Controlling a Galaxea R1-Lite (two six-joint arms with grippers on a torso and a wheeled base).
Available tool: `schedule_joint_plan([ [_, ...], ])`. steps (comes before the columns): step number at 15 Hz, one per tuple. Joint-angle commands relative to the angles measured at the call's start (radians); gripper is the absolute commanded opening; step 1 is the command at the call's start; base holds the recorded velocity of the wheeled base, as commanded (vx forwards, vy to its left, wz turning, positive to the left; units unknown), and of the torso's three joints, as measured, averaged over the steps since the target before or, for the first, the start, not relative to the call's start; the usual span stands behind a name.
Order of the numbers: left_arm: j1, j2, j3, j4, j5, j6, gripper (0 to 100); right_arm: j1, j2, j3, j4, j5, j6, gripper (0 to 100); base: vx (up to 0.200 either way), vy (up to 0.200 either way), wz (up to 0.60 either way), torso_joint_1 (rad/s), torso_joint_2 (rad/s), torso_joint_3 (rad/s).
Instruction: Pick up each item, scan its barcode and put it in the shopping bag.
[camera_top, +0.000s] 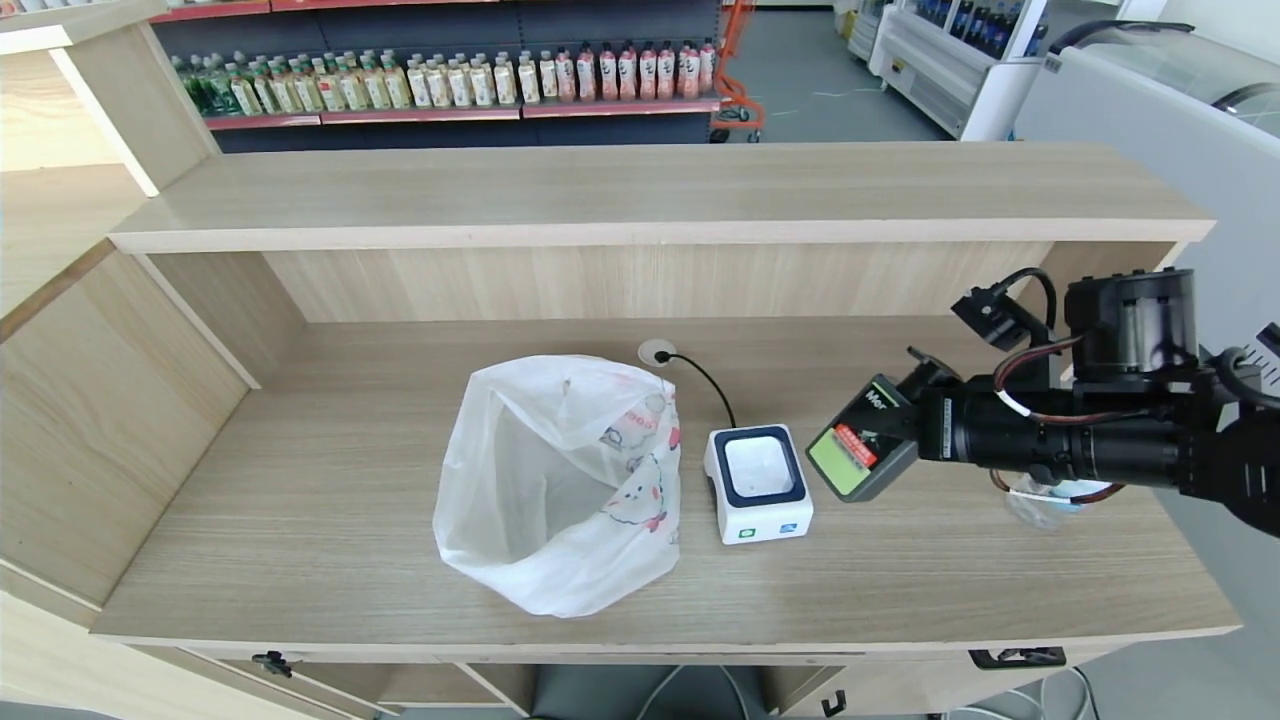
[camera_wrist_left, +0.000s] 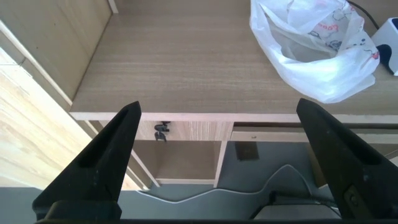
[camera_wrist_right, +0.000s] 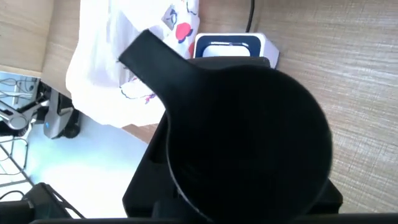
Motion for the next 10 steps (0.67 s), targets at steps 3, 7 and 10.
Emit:
schedule_joint_plan([
  [3,0.0,0.0,0.0,0.0,0.0,0.0,100,0.019,0.076,-0.03,-0.005,0.001,-0.018,0,0.0,0.0,0.0,0.0,0.0,0.0],
  [7,0.0,0.0,0.0,0.0,0.0,0.0,100,0.022,0.105,-0.039,-0.011,0.009,-0.028,0,0.0,0.0,0.0,0.0,0.0,0.0],
  [10,0.0,0.0,0.0,0.0,0.0,0.0,100,0.029,0.133,-0.041,-0.053,0.009,-0.028,0,0.0,0.0,0.0,0.0,0.0,0.0],
])
